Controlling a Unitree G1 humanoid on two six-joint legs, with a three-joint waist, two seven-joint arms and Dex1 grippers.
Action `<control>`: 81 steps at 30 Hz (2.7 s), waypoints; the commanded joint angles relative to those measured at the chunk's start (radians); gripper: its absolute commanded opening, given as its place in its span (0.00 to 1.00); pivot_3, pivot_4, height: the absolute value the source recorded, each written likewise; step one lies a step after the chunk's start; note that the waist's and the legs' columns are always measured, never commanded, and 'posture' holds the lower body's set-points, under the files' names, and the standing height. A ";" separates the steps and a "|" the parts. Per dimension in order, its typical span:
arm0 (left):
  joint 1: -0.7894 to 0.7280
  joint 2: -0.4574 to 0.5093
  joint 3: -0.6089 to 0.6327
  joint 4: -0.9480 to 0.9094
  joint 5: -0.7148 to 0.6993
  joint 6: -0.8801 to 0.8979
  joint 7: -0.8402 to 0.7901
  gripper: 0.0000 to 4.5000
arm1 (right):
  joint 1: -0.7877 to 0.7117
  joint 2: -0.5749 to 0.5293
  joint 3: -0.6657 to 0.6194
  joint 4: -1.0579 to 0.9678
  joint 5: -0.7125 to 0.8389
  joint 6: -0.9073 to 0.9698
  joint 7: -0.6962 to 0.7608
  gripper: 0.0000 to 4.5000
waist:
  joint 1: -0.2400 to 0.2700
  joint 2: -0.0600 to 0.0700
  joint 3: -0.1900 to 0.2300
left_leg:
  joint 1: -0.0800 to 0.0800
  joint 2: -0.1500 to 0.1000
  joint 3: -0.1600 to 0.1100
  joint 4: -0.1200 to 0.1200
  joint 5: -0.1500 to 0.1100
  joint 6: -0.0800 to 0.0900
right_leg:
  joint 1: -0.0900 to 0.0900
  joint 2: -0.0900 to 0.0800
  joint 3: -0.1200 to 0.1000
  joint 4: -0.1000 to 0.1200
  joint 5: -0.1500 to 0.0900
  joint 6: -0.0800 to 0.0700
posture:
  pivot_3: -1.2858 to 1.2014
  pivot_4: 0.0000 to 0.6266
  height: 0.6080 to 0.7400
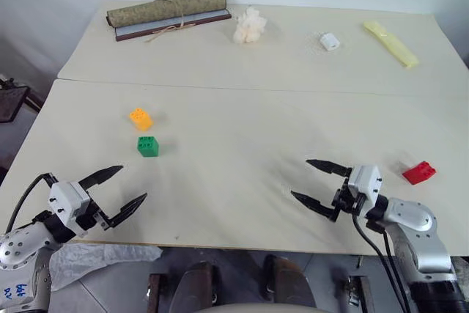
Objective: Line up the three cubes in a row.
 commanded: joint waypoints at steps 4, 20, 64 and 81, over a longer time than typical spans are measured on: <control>-0.037 0.043 -0.040 -0.174 -0.112 0.228 0.038 1.00 | 0.027 -0.023 -0.106 -0.111 0.081 0.074 -0.081 1.00 | 0.005 0.000 0.000 | 0.000 0.001 0.000 0.000 0.000 0.000 | -0.001 0.000 0.000 0.001 0.000 0.000 | 0.52 0.24 1.00; -0.502 -0.059 -0.537 -0.179 -0.045 0.451 -0.062 1.00 | 0.421 0.031 -0.810 -0.016 0.189 0.167 -0.365 1.00 | 0.025 0.001 -0.002 | 0.000 0.002 0.011 -0.002 0.000 -0.002 | -0.002 0.005 0.002 0.000 -0.001 -0.002 | 0.52 0.24 1.00; -0.470 -0.071 -0.494 -0.192 -0.009 0.343 -0.131 1.00 | -0.342 -0.032 -0.474 -0.177 0.218 1.305 -1.130 0.45 | 0.019 0.004 -0.004 | -0.015 0.002 0.022 0.008 0.000 0.001 | -0.022 0.006 0.017 0.008 0.002 0.001 | 0.52 0.24 1.00; -0.294 -0.041 -0.336 -0.256 -0.026 0.352 -0.025 1.00 | -1.006 -0.144 0.442 0.897 -0.311 -0.113 0.449 0.45 | -0.031 0.002 -0.002 | -0.017 0.003 0.020 0.013 0.000 0.002 | -0.021 0.006 0.015 0.006 0.003 0.003 | 0.52 0.24 1.00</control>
